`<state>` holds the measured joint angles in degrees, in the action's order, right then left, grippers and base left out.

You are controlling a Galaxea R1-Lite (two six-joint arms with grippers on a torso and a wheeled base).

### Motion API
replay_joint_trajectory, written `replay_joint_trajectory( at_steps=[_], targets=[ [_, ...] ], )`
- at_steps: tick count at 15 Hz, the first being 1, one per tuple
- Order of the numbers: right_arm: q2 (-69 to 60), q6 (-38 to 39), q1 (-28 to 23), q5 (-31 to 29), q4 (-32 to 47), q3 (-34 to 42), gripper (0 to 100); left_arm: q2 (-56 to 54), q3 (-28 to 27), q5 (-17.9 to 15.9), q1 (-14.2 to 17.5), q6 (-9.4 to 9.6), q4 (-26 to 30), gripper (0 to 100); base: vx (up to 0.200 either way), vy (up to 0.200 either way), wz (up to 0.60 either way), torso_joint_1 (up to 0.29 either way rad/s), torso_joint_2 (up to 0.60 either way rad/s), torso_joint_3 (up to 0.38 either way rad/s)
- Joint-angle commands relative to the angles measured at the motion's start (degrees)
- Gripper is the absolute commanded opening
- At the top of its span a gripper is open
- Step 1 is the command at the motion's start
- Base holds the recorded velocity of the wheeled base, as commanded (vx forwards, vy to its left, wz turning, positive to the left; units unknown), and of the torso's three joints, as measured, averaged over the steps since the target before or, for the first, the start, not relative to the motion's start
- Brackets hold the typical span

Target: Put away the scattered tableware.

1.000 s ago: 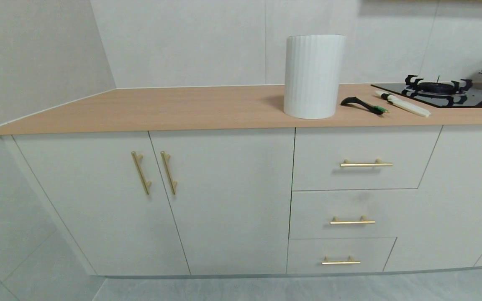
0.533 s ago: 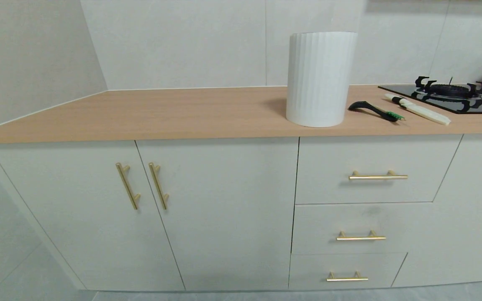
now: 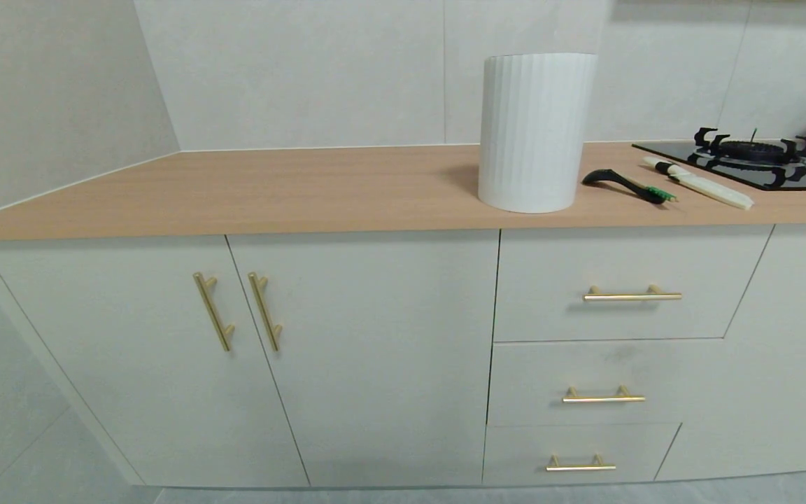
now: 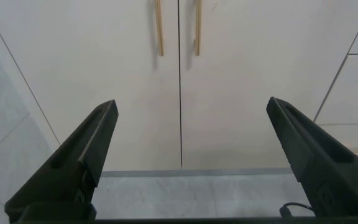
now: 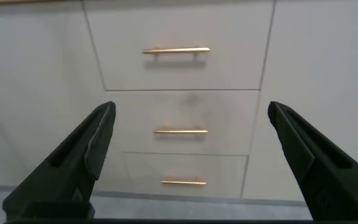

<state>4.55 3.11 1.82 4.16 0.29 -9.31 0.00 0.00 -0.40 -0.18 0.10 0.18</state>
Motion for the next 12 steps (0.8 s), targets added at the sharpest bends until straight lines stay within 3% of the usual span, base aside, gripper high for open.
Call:
replay_joint_trajectory(
  at_steps=[1, 3, 4, 8, 12],
  targets=[
    [15.67, 0.76, 4.95, 1.64, 0.23, -4.05, 100, 0.0, 0.0, -0.04, 0.01, -0.01, -0.01, 100, 0.0, 0.0, 0.0, 0.0, 0.0, 0.0],
    [18.39, 0.49, 5.48, 2.35, 0.23, -4.66, 100, 0.0, 0.0, 0.05, 0.01, -0.01, -0.01, 100, 0.0, 0.0, 0.0, 0.0, 0.0, 0.0],
    [28.85, 0.32, 5.92, 4.63, -0.82, -6.59, 100, 0.0, 0.0, 0.05, 0.01, 0.08, -0.01, 100, 0.0, 0.0, 0.0, 0.0, 0.0, 0.0],
    [48.45, 0.32, 6.01, 5.07, -6.71, -10.46, 100, 0.0, 0.0, -0.04, 0.01, -0.01, -0.01, 100, 0.0, 0.0, 0.0, 0.0, 0.0, 0.0],
    [79.12, -0.47, 5.92, 4.9, -10.75, -20.83, 100, 0.0, 0.0, 0.05, 0.01, -0.01, -0.01, 100, 0.0, 0.0, 0.0, 0.0, 0.0, 0.0]
  ],
)
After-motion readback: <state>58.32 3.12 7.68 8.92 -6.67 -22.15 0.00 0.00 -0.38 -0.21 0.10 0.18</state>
